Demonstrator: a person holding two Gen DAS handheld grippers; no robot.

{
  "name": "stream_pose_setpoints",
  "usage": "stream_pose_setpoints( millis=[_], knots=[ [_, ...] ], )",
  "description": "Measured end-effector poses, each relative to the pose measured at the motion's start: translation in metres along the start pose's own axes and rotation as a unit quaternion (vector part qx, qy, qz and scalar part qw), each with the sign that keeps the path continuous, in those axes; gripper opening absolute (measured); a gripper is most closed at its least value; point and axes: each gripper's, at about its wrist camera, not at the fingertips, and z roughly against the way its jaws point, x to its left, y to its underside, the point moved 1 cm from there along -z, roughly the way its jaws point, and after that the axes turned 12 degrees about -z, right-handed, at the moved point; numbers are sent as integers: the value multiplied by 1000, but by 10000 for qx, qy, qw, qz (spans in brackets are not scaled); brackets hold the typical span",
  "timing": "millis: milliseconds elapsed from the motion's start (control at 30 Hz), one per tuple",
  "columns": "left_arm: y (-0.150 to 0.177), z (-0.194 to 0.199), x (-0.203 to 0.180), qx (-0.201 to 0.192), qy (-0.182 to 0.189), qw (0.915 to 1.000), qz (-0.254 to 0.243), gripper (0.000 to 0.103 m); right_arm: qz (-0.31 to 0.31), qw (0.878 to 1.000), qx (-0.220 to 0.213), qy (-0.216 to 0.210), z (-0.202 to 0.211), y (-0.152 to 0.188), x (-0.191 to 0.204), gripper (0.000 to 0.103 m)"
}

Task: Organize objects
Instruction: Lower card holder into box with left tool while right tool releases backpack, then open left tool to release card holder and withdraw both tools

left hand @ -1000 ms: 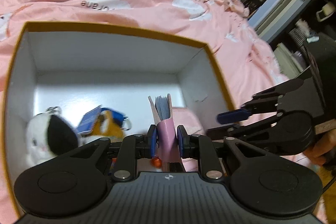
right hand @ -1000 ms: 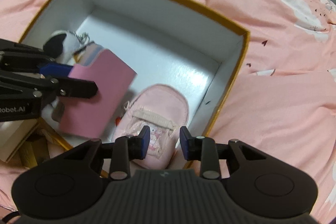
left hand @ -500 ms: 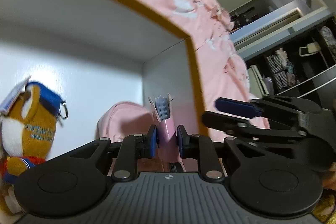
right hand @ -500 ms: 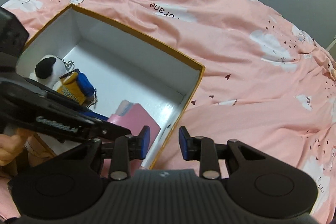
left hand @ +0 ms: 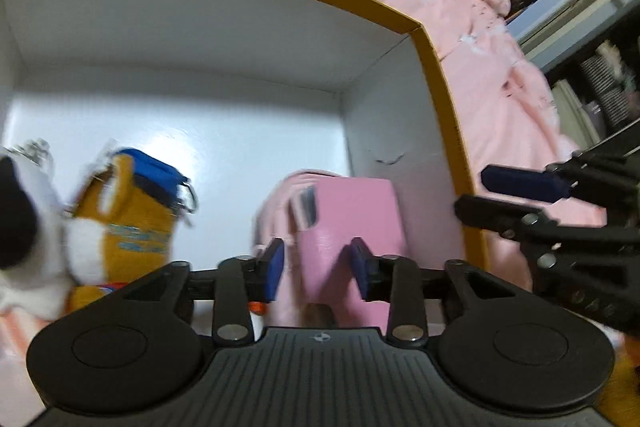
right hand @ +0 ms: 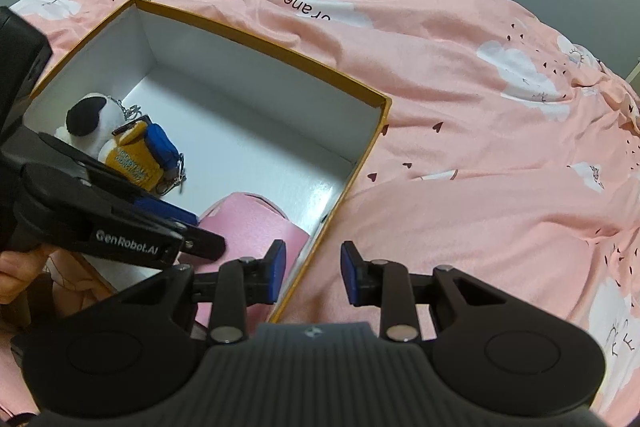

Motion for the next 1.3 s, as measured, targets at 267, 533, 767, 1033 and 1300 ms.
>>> stream_pose_setpoints(
  millis=[267,533,767,1033,1300],
  knots=[
    [3,-14,5,351,361,9979,396,59,-101,9999,46,-87,2,7,-3,32],
    [2,-23,5,357,752,9949,576,48,-267,9993,161,-221,-4,12,-6,32],
    [0,-16,2,254,656,9964,475,47,-297,9991,136,-273,-1,15,-5,32],
    [5,51,-19,-424,360,9981,-264,49,-660,9959,-336,-526,39,26,-1,33],
    [35,110,-33,-544,-11,9968,-578,49,-815,9893,-633,-1035,74,61,30,40]
  ],
)
